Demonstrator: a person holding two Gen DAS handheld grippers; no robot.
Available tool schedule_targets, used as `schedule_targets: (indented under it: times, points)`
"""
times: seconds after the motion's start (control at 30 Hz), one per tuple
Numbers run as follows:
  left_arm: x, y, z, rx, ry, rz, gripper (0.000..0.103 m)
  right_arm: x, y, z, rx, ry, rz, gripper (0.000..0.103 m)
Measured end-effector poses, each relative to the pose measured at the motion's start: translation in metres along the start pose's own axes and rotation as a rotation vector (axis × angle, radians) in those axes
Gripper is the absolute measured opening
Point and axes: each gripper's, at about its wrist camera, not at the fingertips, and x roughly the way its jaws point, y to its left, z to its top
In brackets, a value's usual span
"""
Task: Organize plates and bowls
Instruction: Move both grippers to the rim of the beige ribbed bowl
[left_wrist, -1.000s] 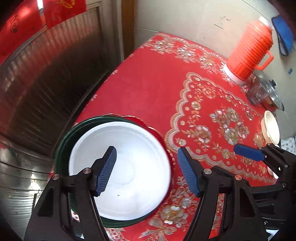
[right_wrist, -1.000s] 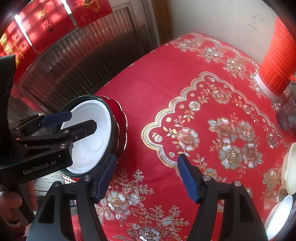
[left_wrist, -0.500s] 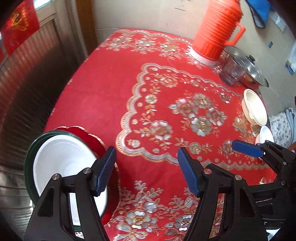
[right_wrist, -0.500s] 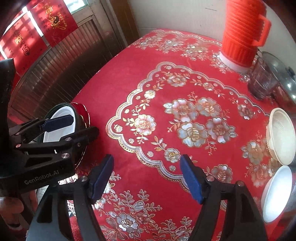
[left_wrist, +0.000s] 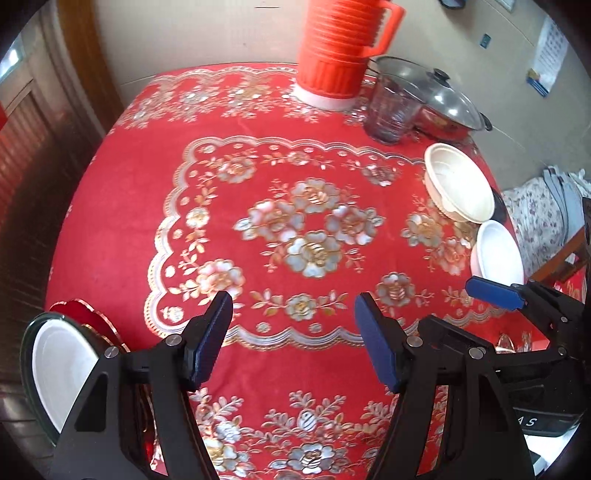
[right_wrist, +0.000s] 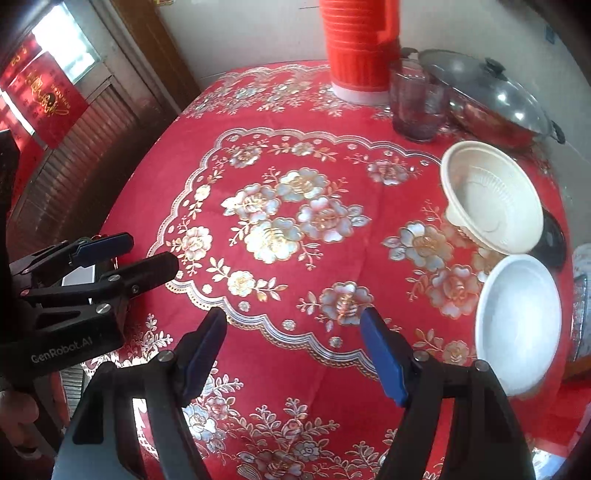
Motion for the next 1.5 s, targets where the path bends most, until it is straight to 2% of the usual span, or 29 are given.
schedule_targets:
  times: [0.47,0.57,0.87,1.23,1.5]
  points:
    - [0.021,-0.066,0.027,0.105,0.019,-0.036,0.069,-0.033,-0.081,0.001,0.124,-0.053,-0.091,0.077]
    - [0.027,-0.081,0.037,0.116,0.028,-0.057,0.069,-0.038,-0.1,0.005,0.14,-0.062,-0.116,0.077]
    - [0.048,-0.121,0.075,0.166,0.014,-0.041,0.069,-0.047,-0.154,0.023,0.199,-0.078,-0.163,0.077]
    - [0.081,-0.149,0.112,0.191,-0.002,-0.022,0.069,-0.036,-0.199,0.049,0.268,-0.092,-0.153,0.077]
    - [0.105,-0.159,0.115,0.188,0.03,-0.027,0.069,-0.024,-0.218,0.053,0.318,-0.086,-0.134,0.077]
